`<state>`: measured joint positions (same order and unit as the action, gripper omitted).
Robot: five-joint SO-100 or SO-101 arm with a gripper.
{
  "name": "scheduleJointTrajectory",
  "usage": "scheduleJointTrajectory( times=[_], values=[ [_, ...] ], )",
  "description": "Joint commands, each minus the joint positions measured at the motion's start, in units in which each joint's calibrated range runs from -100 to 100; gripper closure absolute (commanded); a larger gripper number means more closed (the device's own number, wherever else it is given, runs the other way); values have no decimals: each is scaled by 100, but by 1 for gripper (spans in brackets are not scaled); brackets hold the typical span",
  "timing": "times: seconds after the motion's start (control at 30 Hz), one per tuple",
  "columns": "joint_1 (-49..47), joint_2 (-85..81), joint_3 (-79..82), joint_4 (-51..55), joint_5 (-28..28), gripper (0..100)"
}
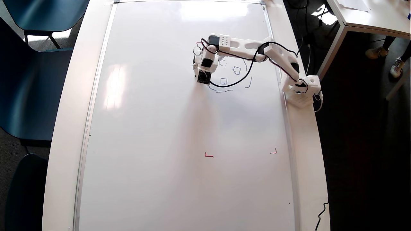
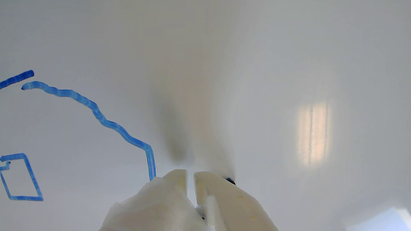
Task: Draw on a whiteboard a robot head using a pen attached to the gripper
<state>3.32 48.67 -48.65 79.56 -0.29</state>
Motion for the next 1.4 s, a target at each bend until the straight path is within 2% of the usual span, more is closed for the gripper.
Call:
scheduleJointTrajectory(
  times=[0.0, 0.67, 0.87, 1.37],
  values=[
    [217, -49, -151, 2, -14, 99],
    [475, -175, -241, 298, -3, 99],
    [482, -653, 449, 280, -14, 99],
    [121, -686, 430, 280, -110, 99]
  ],
)
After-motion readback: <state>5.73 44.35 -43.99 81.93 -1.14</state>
